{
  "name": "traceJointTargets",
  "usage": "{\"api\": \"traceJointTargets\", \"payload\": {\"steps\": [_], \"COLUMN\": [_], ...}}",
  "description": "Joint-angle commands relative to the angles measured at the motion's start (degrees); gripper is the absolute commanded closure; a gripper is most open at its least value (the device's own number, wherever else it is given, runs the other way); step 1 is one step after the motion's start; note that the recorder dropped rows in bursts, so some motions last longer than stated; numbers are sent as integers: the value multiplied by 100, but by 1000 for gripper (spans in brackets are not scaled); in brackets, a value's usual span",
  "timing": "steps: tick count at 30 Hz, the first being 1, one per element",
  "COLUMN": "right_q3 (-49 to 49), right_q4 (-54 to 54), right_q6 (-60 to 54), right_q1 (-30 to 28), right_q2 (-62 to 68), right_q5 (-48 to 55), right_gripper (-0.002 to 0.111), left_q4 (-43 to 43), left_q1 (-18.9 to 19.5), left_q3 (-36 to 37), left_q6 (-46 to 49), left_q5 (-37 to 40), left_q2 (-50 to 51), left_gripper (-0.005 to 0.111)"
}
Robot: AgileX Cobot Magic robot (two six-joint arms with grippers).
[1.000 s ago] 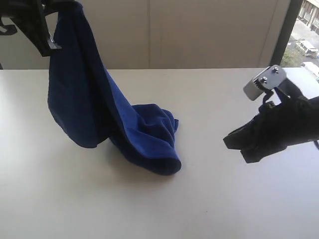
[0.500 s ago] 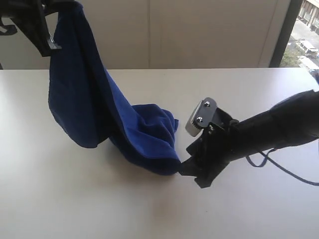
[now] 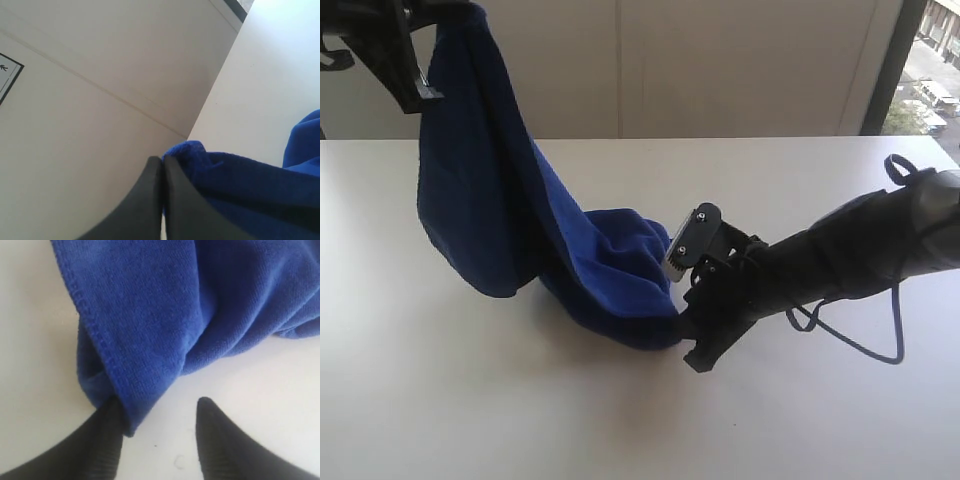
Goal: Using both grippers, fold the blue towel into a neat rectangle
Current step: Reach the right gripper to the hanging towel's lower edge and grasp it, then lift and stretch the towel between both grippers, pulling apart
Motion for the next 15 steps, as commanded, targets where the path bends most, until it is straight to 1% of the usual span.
{"api": "traceJointTargets", "payload": {"steps": [1, 4, 6, 7, 12, 15], "right_q3": [-75, -113, -153, -164, -187, -212], "right_q4": [73, 165, 179, 179, 158, 158], "right_q6": [-70, -26, 200, 367, 287, 173], "right_q1": [12, 12, 12, 12, 12, 12], "right_q2": [35, 49, 2, -71, -846, -1491], "right_q5": [24, -60, -272, -449, -1764, -2988], "right_gripper": [81, 94, 105, 108, 108, 108], "left_q4": [-52, -52, -52, -52, -52, -52], "left_q1": [18, 18, 18, 18, 18, 18], "left_q3": [22, 22, 22, 22, 22, 22], "left_q6": [-36, -36, -36, -23, -23, -12], "left_q5": [20, 20, -2, -63, -764, -903], "left_q2": [-67, -67, -67, -67, -159, -297], "left_gripper": [107, 107, 107, 107, 107, 107]}}
